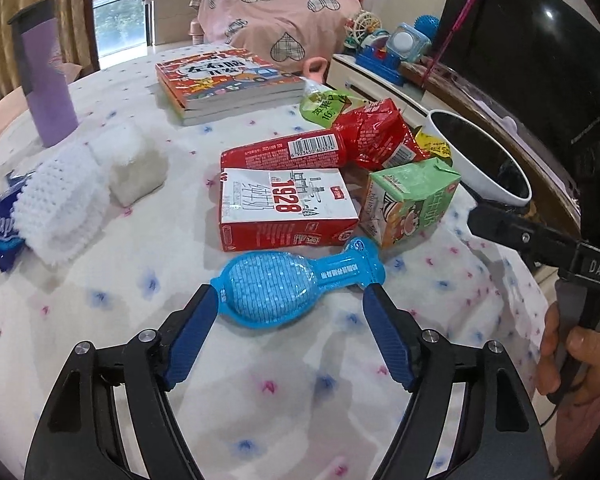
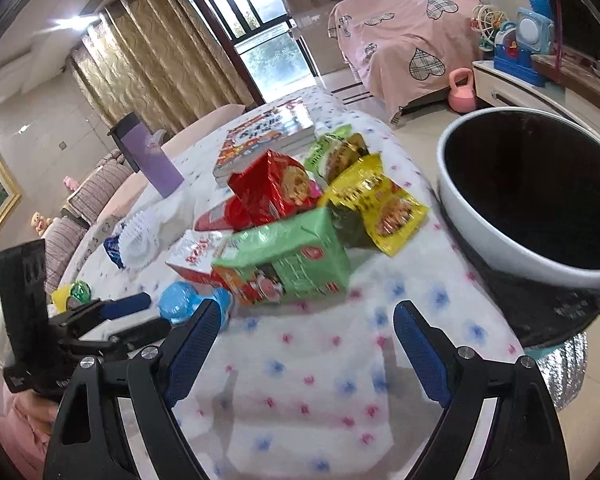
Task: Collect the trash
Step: 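Grasp the blue brush with the left tool while the right tool grasps the green milk carton, then carry the green milk carton over the bin and release it with the right tool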
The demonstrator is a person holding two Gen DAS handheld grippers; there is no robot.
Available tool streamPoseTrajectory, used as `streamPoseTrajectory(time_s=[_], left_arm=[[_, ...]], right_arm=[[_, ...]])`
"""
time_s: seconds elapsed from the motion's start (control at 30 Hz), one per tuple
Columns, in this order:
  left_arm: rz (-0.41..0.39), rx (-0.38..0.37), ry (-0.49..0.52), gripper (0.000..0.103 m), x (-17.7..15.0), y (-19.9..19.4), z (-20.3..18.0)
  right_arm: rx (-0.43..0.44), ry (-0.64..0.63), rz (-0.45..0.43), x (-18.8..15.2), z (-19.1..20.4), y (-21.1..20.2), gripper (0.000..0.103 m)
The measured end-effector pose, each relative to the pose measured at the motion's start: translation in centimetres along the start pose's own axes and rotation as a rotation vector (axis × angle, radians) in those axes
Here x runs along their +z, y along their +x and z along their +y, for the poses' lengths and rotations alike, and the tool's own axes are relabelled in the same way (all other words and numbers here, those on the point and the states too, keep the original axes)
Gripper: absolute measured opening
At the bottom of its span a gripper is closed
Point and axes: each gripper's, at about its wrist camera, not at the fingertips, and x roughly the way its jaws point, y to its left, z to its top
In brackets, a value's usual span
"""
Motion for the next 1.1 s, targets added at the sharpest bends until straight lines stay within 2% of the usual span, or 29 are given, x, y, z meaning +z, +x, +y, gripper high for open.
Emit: streamPoseTrajectory(time_s=[0.03,0.13,0.37,0.4,0.43,0.5,0.53,0.6,0.77,1.1], left_arm=[[0.002,-0.004,0.002,0.078,0.1,0.1,0.0],[0.015,-0.022,0.020,0.080,0.2,0.8,0.0],[0.015,-0.058,0.046,0.079,0.2,1.5,0.5],[0.011,-0.063,0.050,0.074,0.2,1.5,0.5],[0.009,-0.064,0.057,0.065,0.2,1.5,0.4],[0.007,-0.045,0.076,0.055,0.2,1.6,0.2],[0.005,-0.038,0.089,0.055,0.2,1.5,0.1],[0.000,-0.042,0.097,0.054,0.1,1.4,0.0],[-0.024,-0.049,0.109,0.052,-0.2,0.3,-0.6],[-0.061,-0.105,0.015,0.050,-0.9,-2.2,-1.9]], right_arm=[[0.006,-0.002,-0.002,0.2,0.2,0.2,0.090],[0.001,-0.032,-0.001,0.8,1.4,1.2,0.100],[-0.023,-0.084,0.033,1.7,2.8,4.0,0.101],[-0.023,-0.084,0.036,1.8,2.7,4.1,0.101],[-0.026,-0.083,0.040,1.9,2.6,4.4,0.101],[-0.045,-0.078,0.038,1.9,2.3,4.7,0.100],[-0.048,-0.074,0.035,1.9,2.2,4.7,0.099],[-0.038,-0.061,0.031,1.8,1.8,4.6,0.093],[-0.045,-0.060,0.010,1.6,1.9,3.7,0.093],[-0.024,-0.009,-0.048,0.7,0.7,-0.5,0.093]])
